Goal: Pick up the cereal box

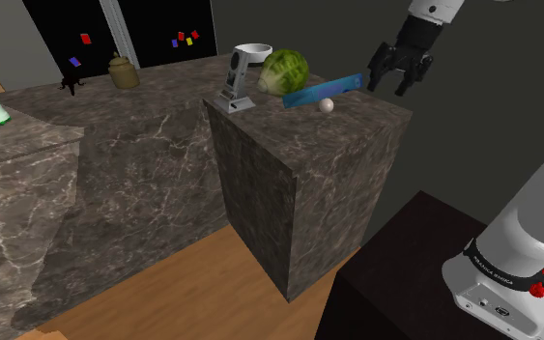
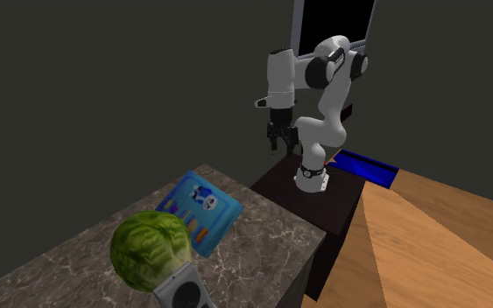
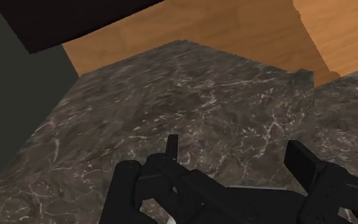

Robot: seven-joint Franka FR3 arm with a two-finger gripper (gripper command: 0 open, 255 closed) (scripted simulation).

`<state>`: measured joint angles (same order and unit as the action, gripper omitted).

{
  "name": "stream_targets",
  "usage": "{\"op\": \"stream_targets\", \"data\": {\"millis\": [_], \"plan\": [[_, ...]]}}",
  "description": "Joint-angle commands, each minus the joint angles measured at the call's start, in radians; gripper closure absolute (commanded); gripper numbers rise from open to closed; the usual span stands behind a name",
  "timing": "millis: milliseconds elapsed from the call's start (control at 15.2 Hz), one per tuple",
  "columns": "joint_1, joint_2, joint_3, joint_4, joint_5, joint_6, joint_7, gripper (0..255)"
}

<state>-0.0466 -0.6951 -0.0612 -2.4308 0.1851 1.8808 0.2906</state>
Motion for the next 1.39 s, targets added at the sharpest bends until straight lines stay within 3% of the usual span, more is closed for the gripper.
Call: {"op": "stream_targets", "data": {"millis": [0, 396, 726, 990, 1188, 1320], "plan": [[-0.011, 0.038, 0.000, -0.012, 0.059, 0.117, 0.063, 0], [-0.025, 0.156, -0.020, -0.054, 0.241, 0.461, 0.181, 0], [0.008, 0.278, -0.060, -0.052, 0.450, 0.742, 0.216, 0], [0.092, 0.388, -0.136, -0.011, 0.709, 0.945, 0.154, 0], [0.189, 0.478, -0.225, 0.059, 1.019, 1.061, -0.001, 0], [0.197, 0.487, -0.232, 0.061, 1.058, 1.064, -0.037, 0]]}}
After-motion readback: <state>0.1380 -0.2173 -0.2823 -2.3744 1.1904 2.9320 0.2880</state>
